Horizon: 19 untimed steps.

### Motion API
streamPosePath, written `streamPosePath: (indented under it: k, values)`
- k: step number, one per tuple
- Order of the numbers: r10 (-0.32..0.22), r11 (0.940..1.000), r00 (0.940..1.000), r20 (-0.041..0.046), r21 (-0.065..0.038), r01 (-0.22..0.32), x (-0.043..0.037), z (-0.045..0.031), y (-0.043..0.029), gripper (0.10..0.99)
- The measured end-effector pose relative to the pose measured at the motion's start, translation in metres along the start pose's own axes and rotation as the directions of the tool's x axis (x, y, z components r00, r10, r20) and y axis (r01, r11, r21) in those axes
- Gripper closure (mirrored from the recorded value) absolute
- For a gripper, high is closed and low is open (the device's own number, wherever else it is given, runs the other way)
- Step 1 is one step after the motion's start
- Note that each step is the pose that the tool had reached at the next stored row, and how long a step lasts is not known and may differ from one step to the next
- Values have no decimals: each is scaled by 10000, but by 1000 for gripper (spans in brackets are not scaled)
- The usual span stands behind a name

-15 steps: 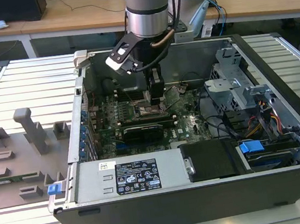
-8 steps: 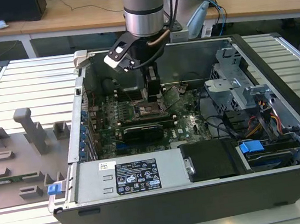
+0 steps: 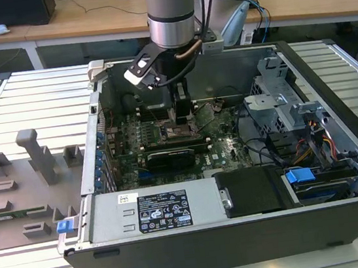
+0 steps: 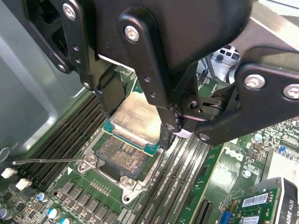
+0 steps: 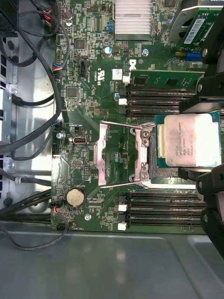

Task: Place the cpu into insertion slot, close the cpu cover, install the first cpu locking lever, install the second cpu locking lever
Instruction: 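Place the cpu into insertion slot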

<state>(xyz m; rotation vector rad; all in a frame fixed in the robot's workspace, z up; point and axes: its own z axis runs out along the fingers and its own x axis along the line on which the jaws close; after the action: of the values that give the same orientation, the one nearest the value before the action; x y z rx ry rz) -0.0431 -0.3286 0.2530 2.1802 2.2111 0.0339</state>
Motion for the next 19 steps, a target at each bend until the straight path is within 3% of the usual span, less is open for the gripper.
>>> streamPosePath:
  k: [19]
  values:
    - [0, 10000, 10000, 0, 0, 0, 1, 130, -6, 541]
